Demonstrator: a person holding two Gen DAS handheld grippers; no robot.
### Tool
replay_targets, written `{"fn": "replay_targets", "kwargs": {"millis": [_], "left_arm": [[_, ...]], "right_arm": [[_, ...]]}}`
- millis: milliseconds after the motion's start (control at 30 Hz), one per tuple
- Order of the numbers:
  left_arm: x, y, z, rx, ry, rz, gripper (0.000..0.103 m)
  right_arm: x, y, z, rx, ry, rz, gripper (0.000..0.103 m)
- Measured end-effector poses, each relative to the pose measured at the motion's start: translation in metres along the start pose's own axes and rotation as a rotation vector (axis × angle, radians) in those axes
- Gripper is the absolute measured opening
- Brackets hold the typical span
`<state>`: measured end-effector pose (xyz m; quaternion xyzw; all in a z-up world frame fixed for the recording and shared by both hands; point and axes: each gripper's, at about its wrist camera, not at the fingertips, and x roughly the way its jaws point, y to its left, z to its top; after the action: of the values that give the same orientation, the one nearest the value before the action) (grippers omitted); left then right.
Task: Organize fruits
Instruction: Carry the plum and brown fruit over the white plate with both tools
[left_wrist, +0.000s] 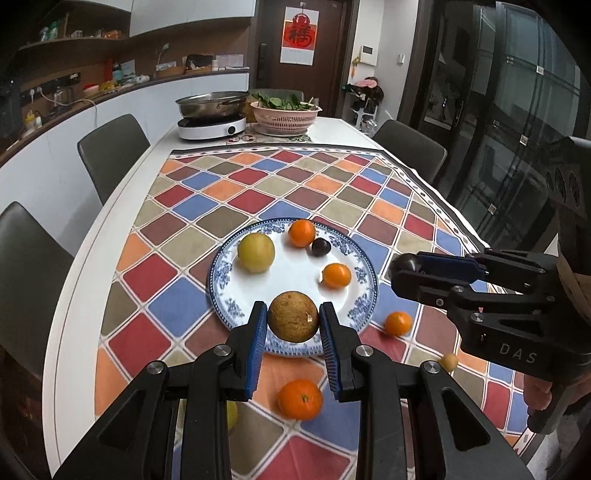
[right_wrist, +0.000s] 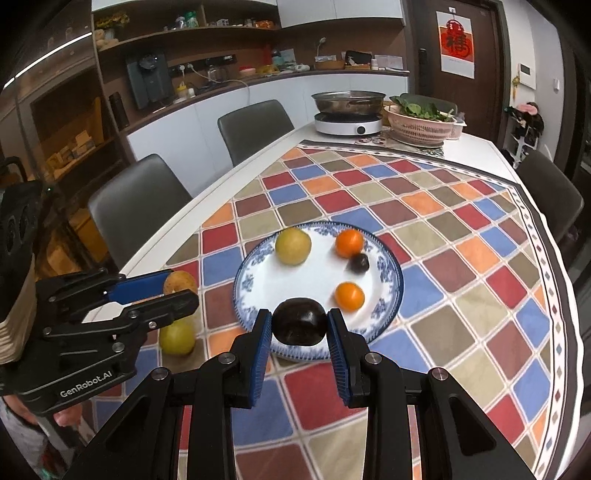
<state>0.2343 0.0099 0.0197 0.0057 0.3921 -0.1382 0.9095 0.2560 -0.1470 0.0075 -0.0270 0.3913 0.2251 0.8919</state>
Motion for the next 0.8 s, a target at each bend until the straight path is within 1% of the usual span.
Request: {"fn": "replay_targets", "kwargs": {"millis": [133,367,600,800], "left_arm": [[0.014,0.008,0.011,-0.006,0.021,-0.002,0.029],[0.045,0.021,0.025,-0.022,0.084,0.007,0.029],[0.075,0.033,0.030,-0.064,0.136,-0.003,0.029],[0.102,0.041,0.031,-0.092,0.197,-0.011,0.029]], "right_arm": [[0.013,-0.005,0.015,-0.006,0.009,0.002,0.031],[0.041,-0.011,0.034,-0.026,0.044,0.002,0.031],[0.078,-0.017,0.043,-0.034,0.105,0.008,0.031],[0.105,-0.024,0.047,-0.029,0.155,0.015,0.031]]}}
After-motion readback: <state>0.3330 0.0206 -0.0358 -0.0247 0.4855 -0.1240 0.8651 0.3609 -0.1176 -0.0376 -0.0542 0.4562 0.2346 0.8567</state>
